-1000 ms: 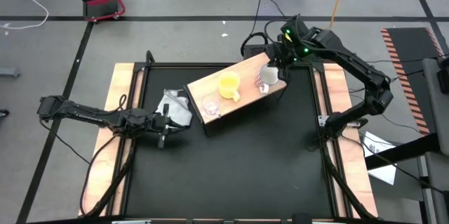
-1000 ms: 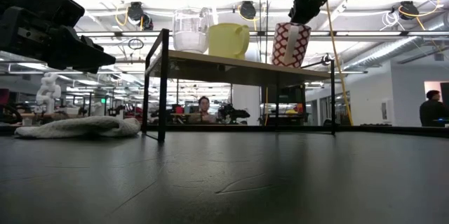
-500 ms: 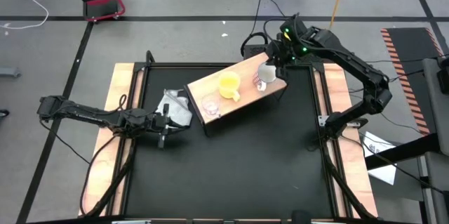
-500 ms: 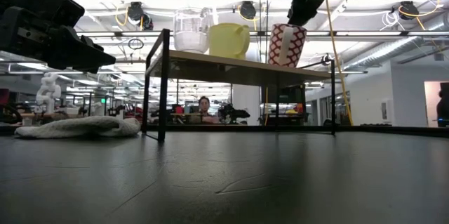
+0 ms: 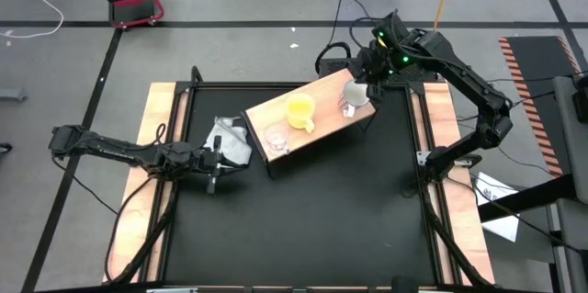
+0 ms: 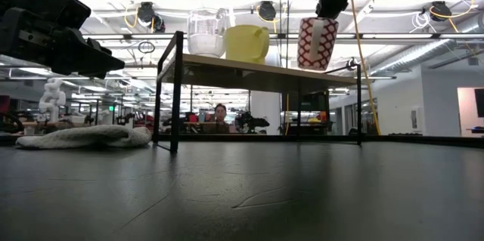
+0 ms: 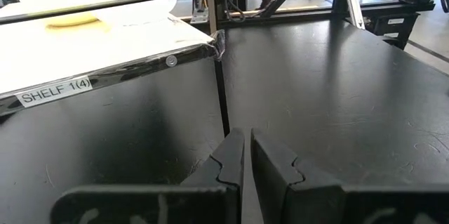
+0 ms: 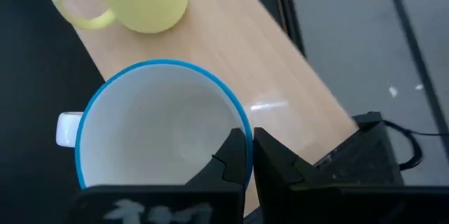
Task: Stack small to large cups/mugs on shelf
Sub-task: Put the white and red mug on the shelf
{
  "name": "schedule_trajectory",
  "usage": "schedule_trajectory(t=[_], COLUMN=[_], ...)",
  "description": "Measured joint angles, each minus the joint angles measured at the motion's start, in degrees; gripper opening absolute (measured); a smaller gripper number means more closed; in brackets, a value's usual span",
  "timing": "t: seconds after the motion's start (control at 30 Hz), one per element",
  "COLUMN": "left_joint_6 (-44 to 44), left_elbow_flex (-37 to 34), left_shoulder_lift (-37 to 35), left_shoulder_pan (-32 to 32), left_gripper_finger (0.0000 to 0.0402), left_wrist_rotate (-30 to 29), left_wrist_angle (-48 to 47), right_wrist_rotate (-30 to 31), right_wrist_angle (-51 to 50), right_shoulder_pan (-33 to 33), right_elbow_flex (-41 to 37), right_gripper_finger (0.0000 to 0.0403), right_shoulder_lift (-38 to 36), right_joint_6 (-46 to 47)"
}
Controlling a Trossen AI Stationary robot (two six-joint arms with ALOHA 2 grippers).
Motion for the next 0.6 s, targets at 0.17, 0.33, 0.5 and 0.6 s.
schedule_trajectory(t=[0.17, 0.33, 0.5, 0.6], left_joint_6=[0.12, 0.97, 1.25, 2.01], left_elbow_flex=[0.0, 0.0, 0.0, 0.0], left_shoulder_lift=[0.0, 0.0, 0.0, -0.02], left_shoulder_pan=[-0.02, 0.0, -0.02, -0.02], left_gripper_finger=[0.0031, 0.0031, 0.0031, 0.0031], left_wrist_rotate=[0.0, 0.0, 0.0, 0.0], left_wrist_angle=[0.0, 0.0, -0.01, -0.02], right_wrist_rotate=[1.06, 1.14, 0.87, 0.87], right_wrist_angle=[-1.72, -1.59, -1.58, -1.44], right_shoulder_pan=[-0.26, -0.31, -0.97, -1.14], right_elbow_flex=[-0.01, 0.14, 0.15, 0.1], right_gripper_finger=[0.0001, 0.0001, 0.0001, 0.0001], right_shoulder_lift=[2.4, 3.74, 4.05, 4.09], right_joint_6=[0.01, 0.13, 0.17, 0.46])
